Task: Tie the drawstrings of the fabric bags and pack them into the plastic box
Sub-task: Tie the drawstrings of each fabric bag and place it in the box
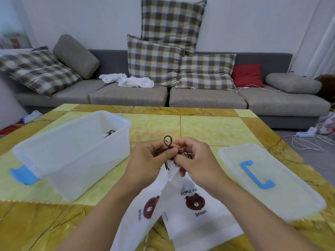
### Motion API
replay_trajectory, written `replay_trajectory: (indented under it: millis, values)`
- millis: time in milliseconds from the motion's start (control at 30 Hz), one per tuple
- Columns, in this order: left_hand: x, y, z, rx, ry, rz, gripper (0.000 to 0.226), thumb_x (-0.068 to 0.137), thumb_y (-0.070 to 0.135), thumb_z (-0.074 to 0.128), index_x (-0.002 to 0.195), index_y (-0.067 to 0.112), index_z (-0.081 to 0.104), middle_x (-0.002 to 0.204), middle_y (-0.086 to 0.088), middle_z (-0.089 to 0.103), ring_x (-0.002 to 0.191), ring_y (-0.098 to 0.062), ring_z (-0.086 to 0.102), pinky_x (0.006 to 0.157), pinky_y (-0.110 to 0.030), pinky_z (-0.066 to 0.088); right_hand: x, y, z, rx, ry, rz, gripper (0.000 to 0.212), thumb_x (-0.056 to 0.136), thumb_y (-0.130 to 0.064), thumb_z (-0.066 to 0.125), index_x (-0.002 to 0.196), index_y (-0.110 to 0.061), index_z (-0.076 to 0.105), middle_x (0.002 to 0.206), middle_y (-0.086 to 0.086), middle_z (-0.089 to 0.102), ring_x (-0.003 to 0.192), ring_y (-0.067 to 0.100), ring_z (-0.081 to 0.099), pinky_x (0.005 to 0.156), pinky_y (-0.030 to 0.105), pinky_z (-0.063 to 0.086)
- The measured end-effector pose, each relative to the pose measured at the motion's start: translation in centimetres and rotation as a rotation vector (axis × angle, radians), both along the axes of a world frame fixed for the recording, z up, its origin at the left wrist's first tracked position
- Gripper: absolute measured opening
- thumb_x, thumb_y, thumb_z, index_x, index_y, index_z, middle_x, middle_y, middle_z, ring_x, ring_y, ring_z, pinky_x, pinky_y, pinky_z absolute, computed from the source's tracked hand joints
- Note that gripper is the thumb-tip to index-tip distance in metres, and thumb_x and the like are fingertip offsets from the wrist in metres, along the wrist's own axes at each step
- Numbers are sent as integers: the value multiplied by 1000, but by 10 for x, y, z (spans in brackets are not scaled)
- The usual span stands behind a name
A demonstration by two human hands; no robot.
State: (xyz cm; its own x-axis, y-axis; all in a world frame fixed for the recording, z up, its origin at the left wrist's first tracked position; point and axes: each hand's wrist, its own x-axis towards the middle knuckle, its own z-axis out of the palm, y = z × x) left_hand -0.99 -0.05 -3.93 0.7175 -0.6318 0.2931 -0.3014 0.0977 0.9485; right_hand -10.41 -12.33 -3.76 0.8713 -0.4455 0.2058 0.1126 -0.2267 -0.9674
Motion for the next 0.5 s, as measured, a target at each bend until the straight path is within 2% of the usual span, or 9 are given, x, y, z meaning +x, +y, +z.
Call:
replay_trajectory:
  millis: [100, 167, 267, 367, 500]
  values:
    - [5, 5, 2, 32, 0, -17, 11, 90, 6, 69, 97, 8, 78, 90, -2, 79, 91, -15, 73, 80, -20, 55, -9, -15, 6, 192, 57, 154, 22, 88, 5, 69, 102, -10, 77, 77, 7, 66, 64, 17, 59, 62, 27, 56]
    - [7, 7, 3, 57, -2, -29, 11, 90, 9, 69, 96, 11, 78, 90, -1, 78, 89, -13, 73, 79, -22, 55, -12, -23, 8, 237, 108, 176, 18, 89, 2, 68, 103, -5, 77, 76, 8, 65, 65, 16, 60, 65, 27, 57]
    - [6, 7, 5, 72, -21, -48, 10, 90, 6, 69, 93, 9, 78, 86, -1, 78, 82, -5, 71, 72, -13, 50, -12, -29, 8, 97, 160, 146, 12, 93, -6, 67, 100, -1, 75, 83, 10, 65, 72, 16, 61, 69, 28, 56]
    - [3, 7, 4, 82, -60, -49, 9, 90, 6, 69, 92, 7, 78, 84, -2, 78, 80, -8, 72, 73, -14, 52, -14, -32, 8, -85, 225, 145, 12, 95, -13, 65, 95, -7, 76, 86, 11, 70, 75, 12, 62, 67, 27, 53]
    - [1, 6, 2, 111, -70, -10, 6, 89, 11, 72, 88, 12, 79, 72, 0, 75, 68, -9, 69, 63, -16, 50, -18, -32, 8, -85, 221, 151, 14, 95, -14, 66, 91, -15, 79, 87, 9, 76, 74, 13, 64, 65, 26, 51]
